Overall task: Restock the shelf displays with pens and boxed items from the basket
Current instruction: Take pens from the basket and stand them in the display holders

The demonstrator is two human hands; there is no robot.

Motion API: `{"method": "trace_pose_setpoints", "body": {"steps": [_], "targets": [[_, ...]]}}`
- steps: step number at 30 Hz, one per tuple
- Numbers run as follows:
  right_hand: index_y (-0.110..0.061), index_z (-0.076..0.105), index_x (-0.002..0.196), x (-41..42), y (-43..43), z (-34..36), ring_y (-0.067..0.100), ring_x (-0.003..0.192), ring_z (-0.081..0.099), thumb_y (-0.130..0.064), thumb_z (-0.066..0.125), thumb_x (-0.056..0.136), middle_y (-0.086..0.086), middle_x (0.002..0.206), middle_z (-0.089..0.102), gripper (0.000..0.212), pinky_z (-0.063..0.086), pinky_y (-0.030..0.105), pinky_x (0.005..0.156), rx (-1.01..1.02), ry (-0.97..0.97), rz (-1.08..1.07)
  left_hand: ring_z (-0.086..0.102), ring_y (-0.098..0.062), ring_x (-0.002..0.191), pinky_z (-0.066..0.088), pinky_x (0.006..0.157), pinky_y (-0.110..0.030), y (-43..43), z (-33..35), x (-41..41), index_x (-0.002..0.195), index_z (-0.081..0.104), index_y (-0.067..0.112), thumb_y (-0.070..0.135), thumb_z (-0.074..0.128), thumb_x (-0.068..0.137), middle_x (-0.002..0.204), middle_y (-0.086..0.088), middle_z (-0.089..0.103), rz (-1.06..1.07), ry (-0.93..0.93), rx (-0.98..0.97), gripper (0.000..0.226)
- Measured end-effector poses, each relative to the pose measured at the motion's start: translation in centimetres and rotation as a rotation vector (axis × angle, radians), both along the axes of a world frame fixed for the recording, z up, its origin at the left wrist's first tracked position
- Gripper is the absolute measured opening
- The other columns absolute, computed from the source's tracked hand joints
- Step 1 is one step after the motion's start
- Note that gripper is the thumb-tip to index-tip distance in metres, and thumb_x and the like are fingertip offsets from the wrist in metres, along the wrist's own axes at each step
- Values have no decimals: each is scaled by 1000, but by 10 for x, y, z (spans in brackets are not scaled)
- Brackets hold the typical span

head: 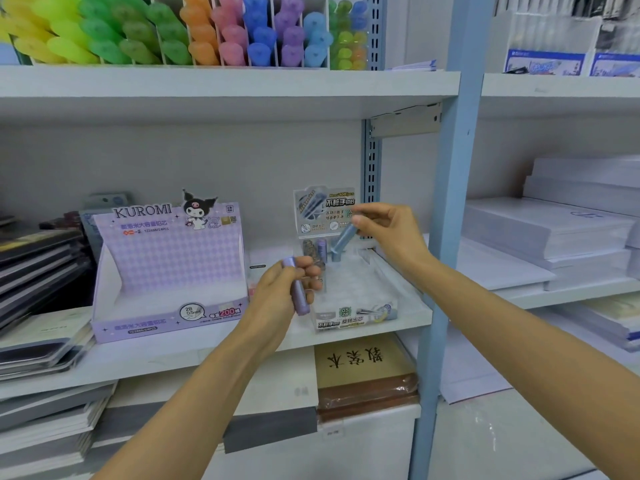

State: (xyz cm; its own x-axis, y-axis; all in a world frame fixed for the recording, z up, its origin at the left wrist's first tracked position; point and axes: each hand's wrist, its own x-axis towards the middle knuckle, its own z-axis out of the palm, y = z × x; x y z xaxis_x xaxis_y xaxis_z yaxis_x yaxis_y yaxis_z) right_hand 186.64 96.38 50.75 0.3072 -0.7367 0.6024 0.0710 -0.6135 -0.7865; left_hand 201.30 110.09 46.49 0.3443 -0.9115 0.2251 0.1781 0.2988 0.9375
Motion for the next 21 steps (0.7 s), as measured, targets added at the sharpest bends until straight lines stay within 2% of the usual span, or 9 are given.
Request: {"method": "trace_pose_setpoints", "body": {"steps": [4, 7, 10, 14, 18, 21], "targets": [[1, 68, 110, 9, -29, -11, 27, 96, 66, 0, 70, 84, 17, 103, 70, 26, 57, 34, 86, -31, 119, -136, 67, -20, 68, 58, 65, -30, 3, -7, 8, 105, 55, 11, 20, 41, 103, 77, -7, 67, -16, -158, -47, 17], [-2, 68, 109, 23, -40, -20, 24, 94, 67, -2, 71, 84, 11, 101, 70, 25, 56, 31, 88, -66, 223, -153, 58, -16, 56, 52, 54, -26, 2, -9, 10, 110, 55, 16, 25, 41, 103, 66, -2, 61, -6, -223, -44, 18], [-5, 69, 109, 32, -47, -27, 19, 91, 67, -3, 70, 85, 9, 103, 71, 25, 54, 26, 88, -119, 307, -160, 47, -12, 52, 39, 47, -22, 0, -10, 10, 112, 55, 14, 26, 41, 103, 64, 2, 55, -12, -231, -2, 20], [-7, 70, 111, 29, -56, -20, 10, 89, 64, -7, 68, 87, 5, 103, 71, 24, 50, 17, 86, -237, 473, -133, 46, -13, 54, 37, 49, -23, -3, -13, 12, 108, 50, 7, 19, 43, 103, 65, 1, 55, -30, -227, 21, 15], [-6, 66, 113, 27, -59, -12, 16, 101, 65, -4, 67, 88, 8, 109, 69, 26, 50, 27, 95, -185, 565, -50, 47, -15, 56, 41, 53, -25, -6, -15, 16, 99, 48, 6, 21, 45, 103, 65, 3, 57, -28, -269, 3, 15], [-10, 67, 102, 34, -57, -16, 16, 91, 64, -5, 71, 85, 5, 99, 68, 18, 53, 28, 90, -227, 530, -96, 50, -12, 57, 46, 55, -24, -7, -16, 17, 100, 54, 2, 22, 50, 100, 65, 5, 58, -29, -271, -30, 20]]}}
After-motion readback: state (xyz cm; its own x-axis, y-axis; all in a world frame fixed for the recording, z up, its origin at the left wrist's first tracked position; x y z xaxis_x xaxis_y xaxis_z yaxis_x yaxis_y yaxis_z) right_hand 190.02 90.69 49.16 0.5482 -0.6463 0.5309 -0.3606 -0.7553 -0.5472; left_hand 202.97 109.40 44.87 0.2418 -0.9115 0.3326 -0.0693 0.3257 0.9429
